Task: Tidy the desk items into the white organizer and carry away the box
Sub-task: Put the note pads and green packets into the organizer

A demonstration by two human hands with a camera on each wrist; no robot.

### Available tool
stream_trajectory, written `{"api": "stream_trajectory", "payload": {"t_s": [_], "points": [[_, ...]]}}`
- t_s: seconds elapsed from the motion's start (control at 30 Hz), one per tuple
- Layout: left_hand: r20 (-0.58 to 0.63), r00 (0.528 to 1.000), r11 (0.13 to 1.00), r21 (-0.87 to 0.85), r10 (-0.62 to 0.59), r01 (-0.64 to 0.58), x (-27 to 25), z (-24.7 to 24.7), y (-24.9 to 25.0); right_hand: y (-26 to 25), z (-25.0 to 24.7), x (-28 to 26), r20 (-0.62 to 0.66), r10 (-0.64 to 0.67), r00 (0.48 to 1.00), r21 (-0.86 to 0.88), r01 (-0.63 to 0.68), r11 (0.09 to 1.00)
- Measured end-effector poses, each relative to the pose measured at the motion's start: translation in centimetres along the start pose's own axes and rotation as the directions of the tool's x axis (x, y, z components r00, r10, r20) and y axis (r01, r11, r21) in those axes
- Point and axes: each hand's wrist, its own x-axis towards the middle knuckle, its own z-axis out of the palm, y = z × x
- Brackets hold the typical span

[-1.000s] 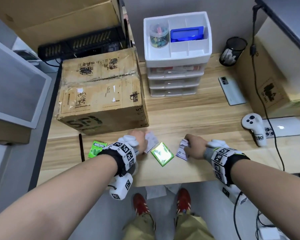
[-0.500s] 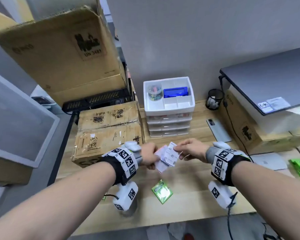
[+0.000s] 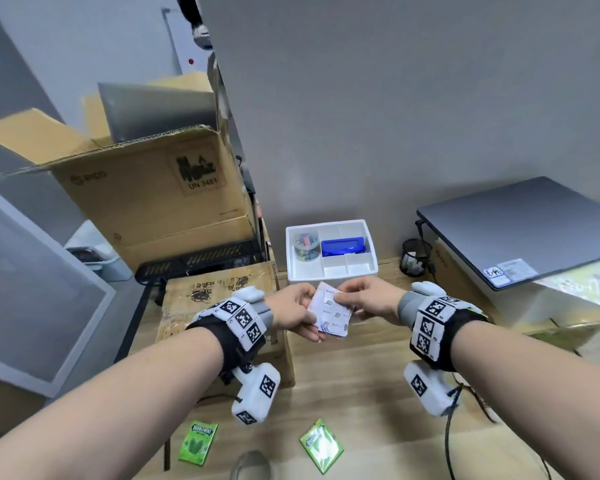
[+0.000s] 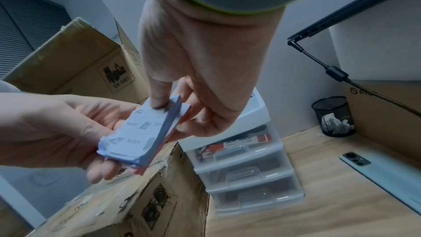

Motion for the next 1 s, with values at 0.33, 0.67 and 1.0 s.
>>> {"api": "stream_trajectory", "payload": {"t_s": [0.33, 0.67, 1.0], "points": [[-0.177, 0.984, 0.994, 0.112, 0.004, 0.016, 1.1, -3.4, 3.2, -4.7, 0.0, 3.3, -0.148, -0.177, 0.973, -0.148, 0.156, 0.977], [-0.439, 0.899, 0.964, 0.242, 0.005, 0.113, 6.9, -6.7, 0.1, -5.6, 0.1, 12.9, -0.235, -0.206, 0.95, -0.347, 0.116, 0.931], [-0.46, 0.844, 0.805, 0.591, 0.277, 0.058, 9.8, -7.9, -2.1, -2.4, 1.5, 16.9, -0.231, -0.287, 0.93, -0.664, 0.065, 0.745]]}}
